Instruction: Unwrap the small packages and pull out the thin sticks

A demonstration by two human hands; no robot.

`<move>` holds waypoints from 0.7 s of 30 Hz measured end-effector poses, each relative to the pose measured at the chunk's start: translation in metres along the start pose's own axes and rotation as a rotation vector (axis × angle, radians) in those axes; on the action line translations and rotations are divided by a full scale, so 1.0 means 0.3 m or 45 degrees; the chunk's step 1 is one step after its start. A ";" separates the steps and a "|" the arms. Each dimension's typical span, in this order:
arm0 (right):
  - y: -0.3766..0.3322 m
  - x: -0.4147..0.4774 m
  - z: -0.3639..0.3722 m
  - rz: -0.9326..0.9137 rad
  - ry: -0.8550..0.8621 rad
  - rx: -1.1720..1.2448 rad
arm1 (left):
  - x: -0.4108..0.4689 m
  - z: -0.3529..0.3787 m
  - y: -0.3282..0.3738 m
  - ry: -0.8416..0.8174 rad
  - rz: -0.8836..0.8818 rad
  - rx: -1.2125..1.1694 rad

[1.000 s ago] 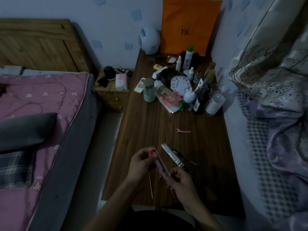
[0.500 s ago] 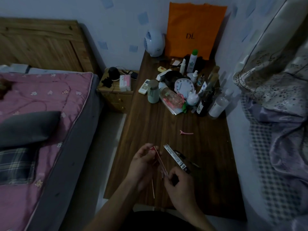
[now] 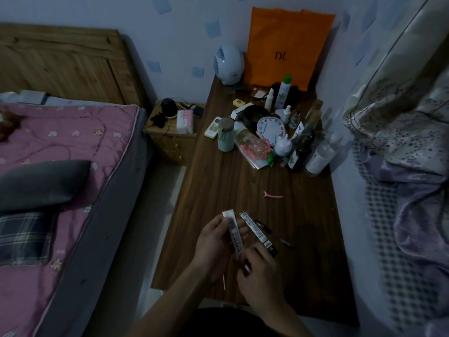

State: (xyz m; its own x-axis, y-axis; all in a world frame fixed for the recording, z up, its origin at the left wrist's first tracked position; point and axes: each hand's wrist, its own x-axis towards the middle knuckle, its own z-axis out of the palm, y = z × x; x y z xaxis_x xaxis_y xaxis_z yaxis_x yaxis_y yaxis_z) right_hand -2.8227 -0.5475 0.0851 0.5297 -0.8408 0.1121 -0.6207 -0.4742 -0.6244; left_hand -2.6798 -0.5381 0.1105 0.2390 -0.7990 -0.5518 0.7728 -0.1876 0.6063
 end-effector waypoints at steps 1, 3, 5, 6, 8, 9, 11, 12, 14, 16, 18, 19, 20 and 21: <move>-0.002 -0.002 -0.005 -0.032 -0.021 0.030 | 0.000 0.002 0.001 -0.005 0.009 0.039; -0.005 -0.005 -0.012 -0.091 -0.069 0.098 | 0.010 0.000 -0.005 0.029 0.018 0.152; -0.003 -0.004 -0.023 -0.121 -0.065 0.180 | 0.025 -0.014 -0.014 0.108 0.015 0.267; 0.000 0.000 -0.032 -0.122 -0.039 0.224 | 0.031 -0.021 -0.016 0.136 0.020 0.343; 0.007 0.017 -0.055 -0.104 0.029 0.272 | 0.030 -0.035 -0.014 0.113 0.054 0.559; 0.010 0.030 -0.068 -0.090 0.058 0.278 | 0.024 -0.040 -0.012 0.061 0.069 0.648; 0.012 0.058 -0.090 -0.086 0.057 0.286 | 0.010 -0.046 -0.009 -0.092 0.064 0.788; 0.013 0.070 -0.097 -0.095 0.023 0.292 | 0.005 -0.046 -0.010 -0.153 0.051 0.854; 0.017 0.086 -0.100 -0.107 -0.056 0.284 | -0.003 -0.043 -0.009 -0.182 0.032 0.944; 0.026 0.093 -0.099 -0.092 -0.077 0.266 | -0.008 -0.035 -0.009 -0.164 0.031 0.968; 0.033 0.097 -0.097 -0.051 -0.052 0.280 | -0.014 -0.031 -0.006 -0.163 0.040 1.003; 0.036 0.099 -0.096 -0.028 -0.039 0.296 | -0.017 -0.030 -0.003 -0.169 0.045 1.037; 0.037 0.100 -0.096 -0.004 -0.034 0.322 | -0.020 -0.030 0.001 -0.171 0.061 1.087; 0.037 0.101 -0.097 0.023 -0.037 0.362 | -0.022 -0.033 0.008 -0.169 0.089 1.152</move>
State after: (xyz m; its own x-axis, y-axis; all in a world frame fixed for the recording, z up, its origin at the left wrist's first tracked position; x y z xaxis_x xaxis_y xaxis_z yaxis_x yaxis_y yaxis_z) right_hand -2.8302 -0.5858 0.1042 0.5391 -0.8385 0.0792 -0.4454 -0.3636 -0.8182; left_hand -2.6738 -0.5276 0.1100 0.1551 -0.8738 -0.4609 -0.0094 -0.4678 0.8838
